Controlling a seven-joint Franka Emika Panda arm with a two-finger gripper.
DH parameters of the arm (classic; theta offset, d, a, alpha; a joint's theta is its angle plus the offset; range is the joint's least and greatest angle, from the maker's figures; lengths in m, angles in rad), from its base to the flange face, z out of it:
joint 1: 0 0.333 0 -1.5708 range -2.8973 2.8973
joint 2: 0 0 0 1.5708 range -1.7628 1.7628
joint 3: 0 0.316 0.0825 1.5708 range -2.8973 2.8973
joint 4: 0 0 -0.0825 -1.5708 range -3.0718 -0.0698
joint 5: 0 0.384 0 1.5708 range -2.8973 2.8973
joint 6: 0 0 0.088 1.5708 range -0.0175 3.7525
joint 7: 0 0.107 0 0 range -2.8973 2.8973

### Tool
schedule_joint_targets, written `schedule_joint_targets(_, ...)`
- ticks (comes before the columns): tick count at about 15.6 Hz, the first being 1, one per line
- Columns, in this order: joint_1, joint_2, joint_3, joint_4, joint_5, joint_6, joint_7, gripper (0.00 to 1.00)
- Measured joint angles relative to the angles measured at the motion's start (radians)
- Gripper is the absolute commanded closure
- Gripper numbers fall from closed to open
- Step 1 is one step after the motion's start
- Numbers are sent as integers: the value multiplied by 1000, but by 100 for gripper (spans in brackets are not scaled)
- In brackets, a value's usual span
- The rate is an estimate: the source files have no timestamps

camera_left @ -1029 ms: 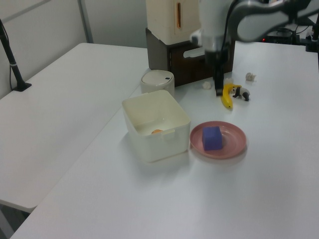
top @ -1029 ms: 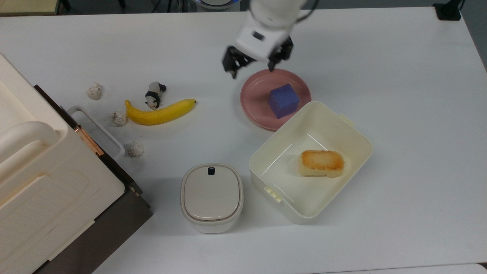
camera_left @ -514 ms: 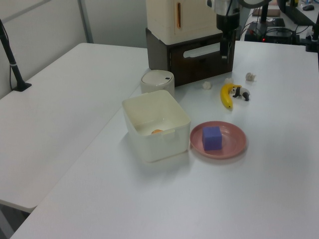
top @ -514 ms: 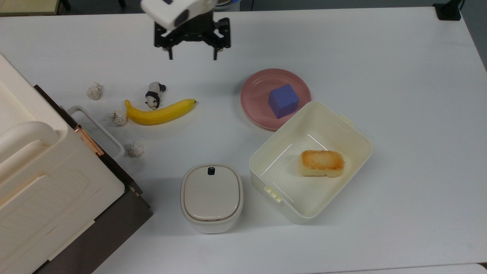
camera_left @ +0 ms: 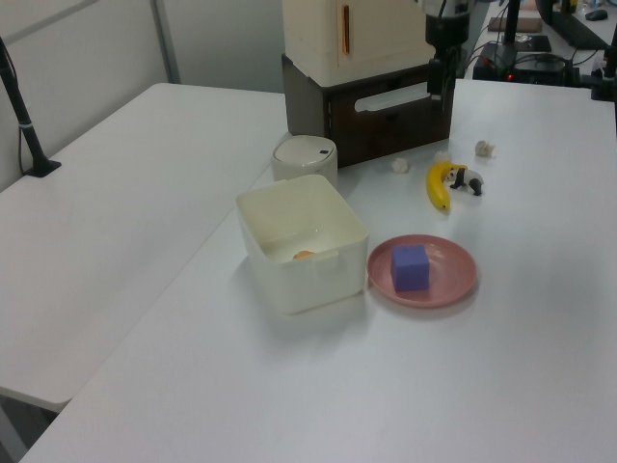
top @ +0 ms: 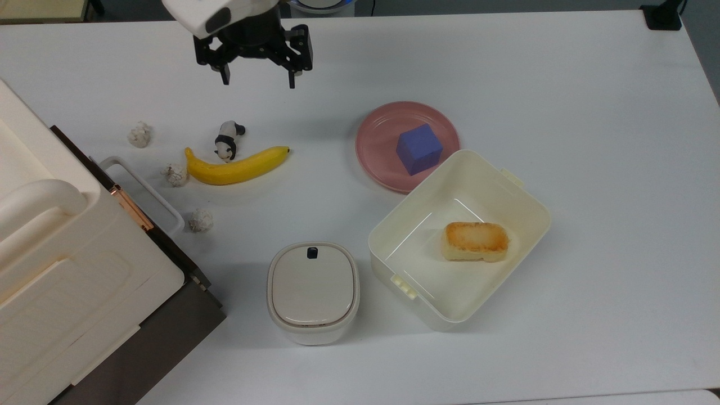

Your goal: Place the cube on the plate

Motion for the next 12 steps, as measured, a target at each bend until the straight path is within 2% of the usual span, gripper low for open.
schedule_joint_targets(12,-3,4,13,8,7,-38,0,0)
